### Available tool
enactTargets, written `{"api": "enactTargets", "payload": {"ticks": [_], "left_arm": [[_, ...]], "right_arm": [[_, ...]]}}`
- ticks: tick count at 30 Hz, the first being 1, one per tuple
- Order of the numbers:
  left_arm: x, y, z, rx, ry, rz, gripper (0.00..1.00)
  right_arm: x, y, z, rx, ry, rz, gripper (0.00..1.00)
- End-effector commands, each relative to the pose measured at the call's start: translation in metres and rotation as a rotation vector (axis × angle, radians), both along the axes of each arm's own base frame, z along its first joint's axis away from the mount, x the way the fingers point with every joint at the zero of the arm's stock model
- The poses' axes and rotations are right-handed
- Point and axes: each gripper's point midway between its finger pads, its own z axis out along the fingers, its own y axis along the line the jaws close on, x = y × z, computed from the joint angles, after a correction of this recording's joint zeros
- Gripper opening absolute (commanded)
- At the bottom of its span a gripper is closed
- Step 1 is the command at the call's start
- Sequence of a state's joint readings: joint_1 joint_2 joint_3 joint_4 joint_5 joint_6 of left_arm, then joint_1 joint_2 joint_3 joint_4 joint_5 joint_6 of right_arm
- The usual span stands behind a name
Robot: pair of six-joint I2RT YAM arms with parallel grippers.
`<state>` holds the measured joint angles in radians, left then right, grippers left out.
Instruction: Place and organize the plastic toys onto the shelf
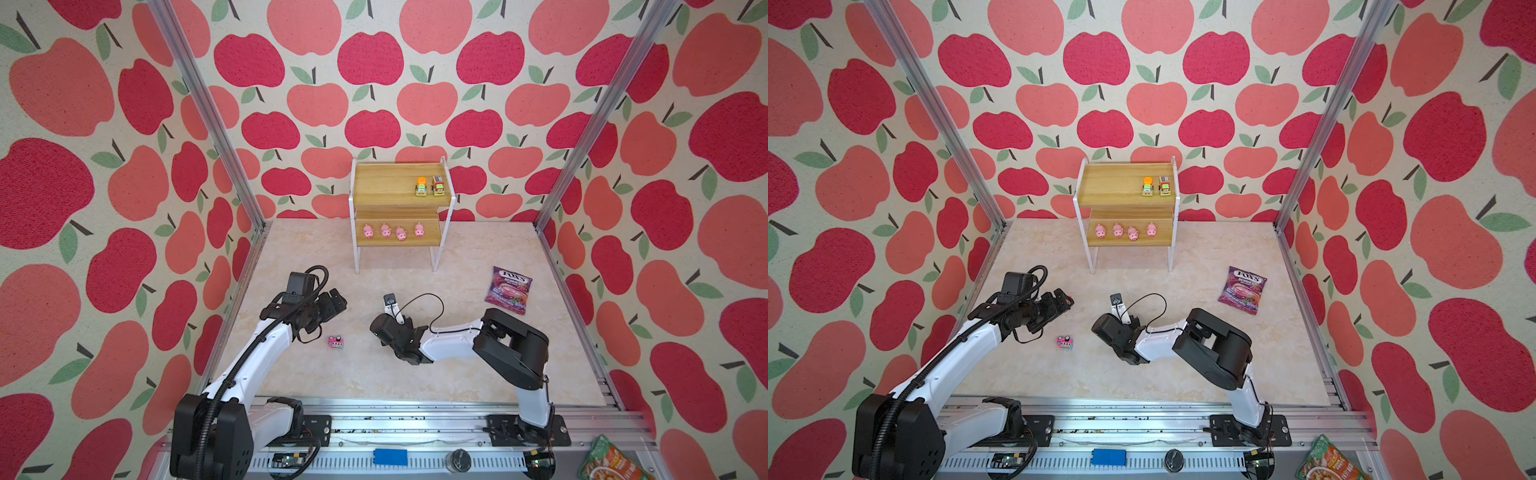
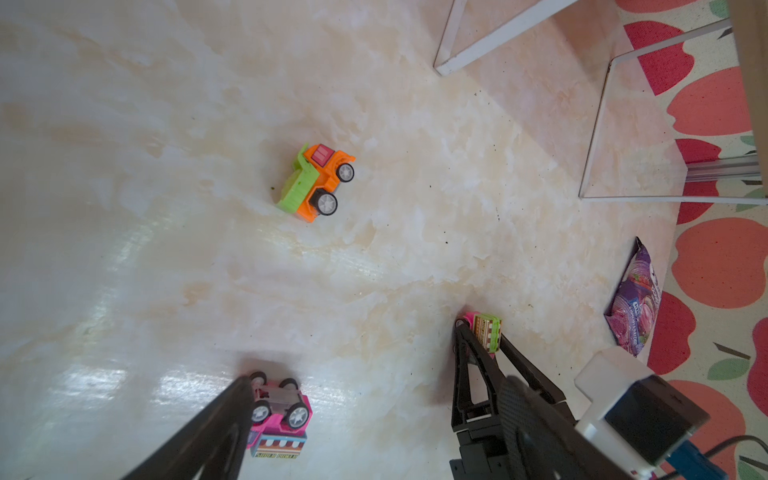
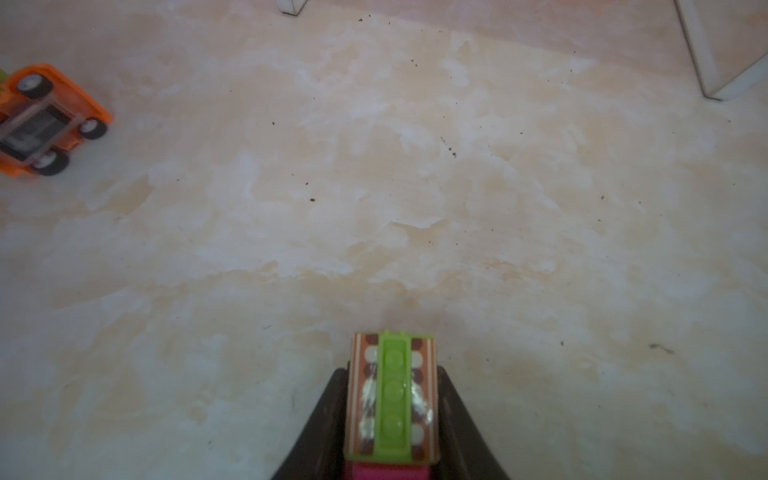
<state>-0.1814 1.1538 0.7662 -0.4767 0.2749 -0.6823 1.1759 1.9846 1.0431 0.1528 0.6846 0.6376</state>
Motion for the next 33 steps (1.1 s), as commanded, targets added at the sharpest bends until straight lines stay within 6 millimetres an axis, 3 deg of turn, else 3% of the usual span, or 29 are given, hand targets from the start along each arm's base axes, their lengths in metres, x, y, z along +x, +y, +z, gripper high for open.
{"api": "enactTargets", "payload": {"ticks": [1,6,10,18,27,33], "left_arm": [[0.004,0.0,0.006,0.011,-0.022,0.002,0.94],[0.002,-0.004,0.038,0.042,-0.047,-0.061,0.94],[0.0,-0.004,0.065,0.089,-0.072,-0.127,0.96],[-0.007,-0.012,0.098,0.172,-0.122,-0.303,0.96],[-0.023,-0.055,0.09,0.206,-0.263,-0.534,0.98],[-0.029,-0.061,0.093,0.194,-0.31,-0.574,0.99]], "right_arm": [[0.002,-0.007,0.0,-0.022,0.011,-0.031,0.37],[0.005,-0.005,0.034,0.036,-0.01,0.052,0.61],[0.003,-0.01,0.057,0.059,-0.027,0.097,0.66],[-0.009,0.002,0.059,0.093,0.029,0.191,0.62],[-0.011,-0.002,0.039,0.055,0.086,0.179,0.5],[-0.015,-0.008,0.03,0.037,0.128,0.177,0.48]]}}
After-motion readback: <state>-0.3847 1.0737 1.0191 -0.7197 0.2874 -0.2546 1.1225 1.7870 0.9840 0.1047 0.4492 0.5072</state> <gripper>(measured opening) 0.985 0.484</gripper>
